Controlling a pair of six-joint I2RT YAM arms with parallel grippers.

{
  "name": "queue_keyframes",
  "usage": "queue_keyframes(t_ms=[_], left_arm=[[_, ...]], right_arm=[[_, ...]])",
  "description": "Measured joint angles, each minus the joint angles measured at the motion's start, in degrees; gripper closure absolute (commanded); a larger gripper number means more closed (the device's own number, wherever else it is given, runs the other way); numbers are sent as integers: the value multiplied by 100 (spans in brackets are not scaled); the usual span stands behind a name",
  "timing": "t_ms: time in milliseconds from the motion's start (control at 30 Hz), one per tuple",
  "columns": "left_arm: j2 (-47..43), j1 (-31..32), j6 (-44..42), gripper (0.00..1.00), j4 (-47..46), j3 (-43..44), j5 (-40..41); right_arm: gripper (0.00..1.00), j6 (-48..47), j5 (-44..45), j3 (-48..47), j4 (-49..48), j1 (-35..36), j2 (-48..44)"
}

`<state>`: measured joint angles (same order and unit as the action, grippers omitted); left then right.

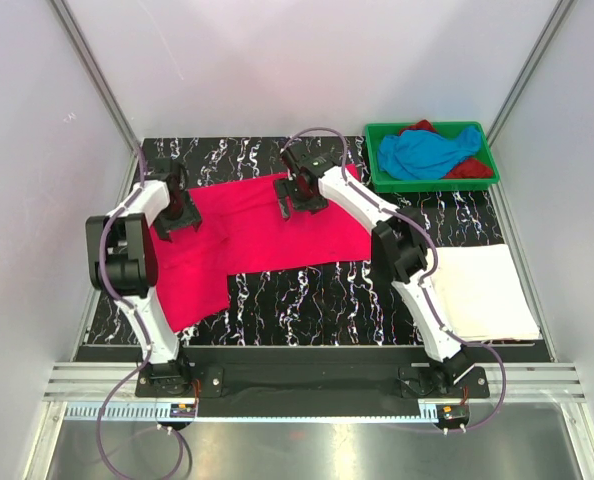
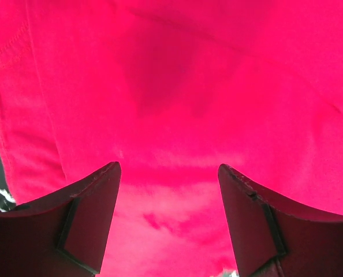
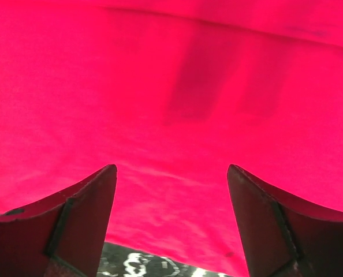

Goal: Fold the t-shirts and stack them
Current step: Fold the tshirt

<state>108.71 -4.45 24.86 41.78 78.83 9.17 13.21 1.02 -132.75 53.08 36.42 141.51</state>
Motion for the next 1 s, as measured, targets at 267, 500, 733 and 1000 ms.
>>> queue_keyframes(t_ms=[267,500,733,1000], left_arm=[[1091,-15,-94,25,411,1139,299],[1906,-131,-197,25,710,2361,168],[2496,-254,-260,25,855,3340,-63],[2435,-267,-247,21,772,3362,-181]], right_arm=[[0,-420,367,22,-201,-369,98],[0,-699,330,-494,-503,-723,758],[0,-800,-68,-916,-855,-1001,1049],[0,-798,-372,-1209,-911,-1211,1126]])
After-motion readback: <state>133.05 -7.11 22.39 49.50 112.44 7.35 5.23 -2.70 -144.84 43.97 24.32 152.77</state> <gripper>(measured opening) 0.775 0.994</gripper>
